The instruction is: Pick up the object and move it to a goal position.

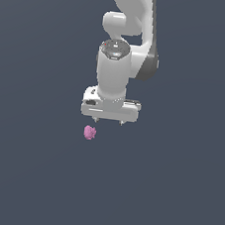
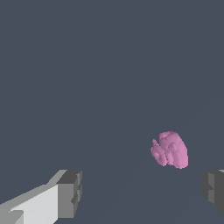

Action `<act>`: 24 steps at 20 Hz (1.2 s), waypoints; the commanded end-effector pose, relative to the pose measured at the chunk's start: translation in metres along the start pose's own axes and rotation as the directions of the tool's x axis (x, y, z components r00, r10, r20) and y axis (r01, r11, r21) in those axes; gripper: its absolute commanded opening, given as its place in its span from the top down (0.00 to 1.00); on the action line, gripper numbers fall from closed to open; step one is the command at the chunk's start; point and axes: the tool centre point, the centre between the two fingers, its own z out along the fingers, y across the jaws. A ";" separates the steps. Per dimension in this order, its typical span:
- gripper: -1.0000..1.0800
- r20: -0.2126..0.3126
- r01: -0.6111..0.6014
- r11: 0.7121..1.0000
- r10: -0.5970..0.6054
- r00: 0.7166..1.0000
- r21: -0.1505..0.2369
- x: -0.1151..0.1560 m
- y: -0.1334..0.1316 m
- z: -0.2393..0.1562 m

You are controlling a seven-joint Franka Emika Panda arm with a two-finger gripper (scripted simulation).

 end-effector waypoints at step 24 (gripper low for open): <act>0.04 -0.047 0.056 0.998 -0.057 0.997 -0.014 0.012 0.017 -0.015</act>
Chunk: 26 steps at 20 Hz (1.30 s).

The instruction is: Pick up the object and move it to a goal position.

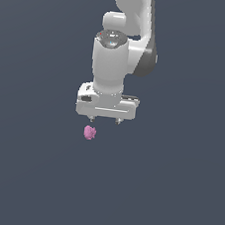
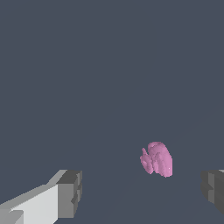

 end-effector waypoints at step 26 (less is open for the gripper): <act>0.04 0.083 0.240 0.970 -0.242 0.967 0.032 -0.050 0.075 0.112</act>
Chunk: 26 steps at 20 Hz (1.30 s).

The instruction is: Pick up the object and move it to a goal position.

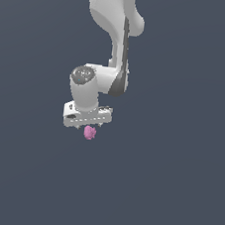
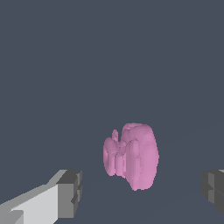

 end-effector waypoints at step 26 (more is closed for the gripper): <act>1.00 0.000 0.004 1.000 -0.004 1.000 0.000 -0.001 0.000 0.051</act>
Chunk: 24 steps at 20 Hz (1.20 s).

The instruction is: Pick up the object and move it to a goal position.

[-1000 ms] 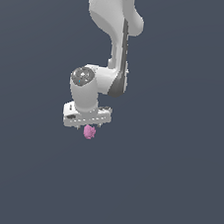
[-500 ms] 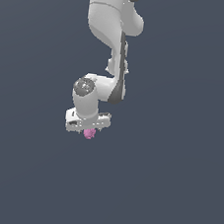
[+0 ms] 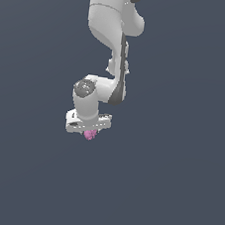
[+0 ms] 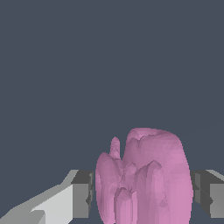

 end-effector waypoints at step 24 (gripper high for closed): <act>1.00 -0.214 -0.262 0.955 0.229 0.949 -0.141 0.064 0.058 -0.114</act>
